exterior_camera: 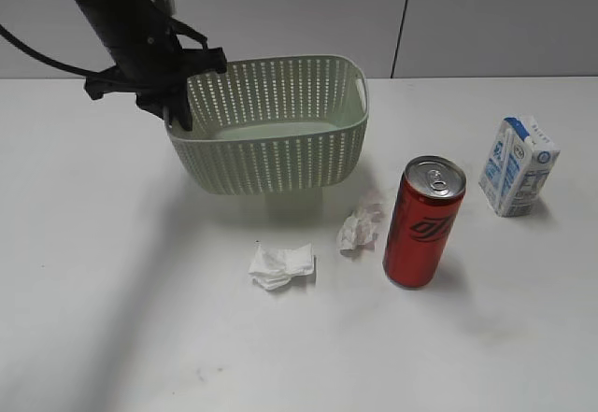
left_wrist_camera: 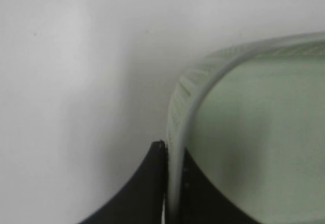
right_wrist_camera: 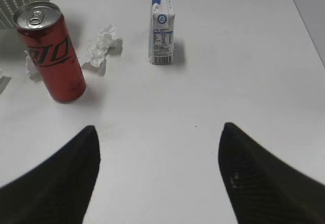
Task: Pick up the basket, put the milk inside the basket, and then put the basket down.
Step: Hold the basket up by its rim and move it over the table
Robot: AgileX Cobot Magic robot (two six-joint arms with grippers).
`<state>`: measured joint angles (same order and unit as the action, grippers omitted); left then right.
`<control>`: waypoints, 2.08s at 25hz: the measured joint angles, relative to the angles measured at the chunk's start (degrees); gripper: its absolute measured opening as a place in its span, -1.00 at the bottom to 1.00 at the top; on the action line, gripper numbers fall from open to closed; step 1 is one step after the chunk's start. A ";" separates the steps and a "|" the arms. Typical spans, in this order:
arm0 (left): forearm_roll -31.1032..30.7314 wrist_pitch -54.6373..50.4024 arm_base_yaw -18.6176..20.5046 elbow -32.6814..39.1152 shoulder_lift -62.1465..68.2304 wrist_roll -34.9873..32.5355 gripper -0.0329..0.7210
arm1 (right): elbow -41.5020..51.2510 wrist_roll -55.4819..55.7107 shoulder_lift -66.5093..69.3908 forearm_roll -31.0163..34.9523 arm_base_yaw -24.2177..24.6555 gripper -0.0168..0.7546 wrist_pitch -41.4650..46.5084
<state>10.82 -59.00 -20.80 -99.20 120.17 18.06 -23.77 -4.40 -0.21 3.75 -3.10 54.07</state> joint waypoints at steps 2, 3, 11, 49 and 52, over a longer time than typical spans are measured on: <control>-0.25 -2.96 0.07 0.00 -1.55 0.64 -0.90 | 0.00 0.00 0.00 0.00 0.00 0.52 0.00; -0.49 -4.54 0.07 0.00 -2.33 0.64 -0.90 | 0.00 0.00 0.00 0.00 0.00 0.52 0.00; -2.38 -9.46 -1.07 5.93 -10.97 5.65 -0.90 | 0.00 0.00 0.00 0.00 0.00 0.52 0.00; -7.31 19.01 -13.03 56.13 -42.76 15.91 -0.90 | -9.30 3.82 29.36 3.44 0.00 0.52 -10.35; -7.27 19.10 -13.03 56.13 -42.76 15.91 -0.90 | -14.12 3.36 40.39 3.59 0.00 0.49 -11.15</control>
<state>3.55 -39.91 -33.83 -43.07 77.41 33.97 -37.89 -1.04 40.18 7.34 -3.10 42.91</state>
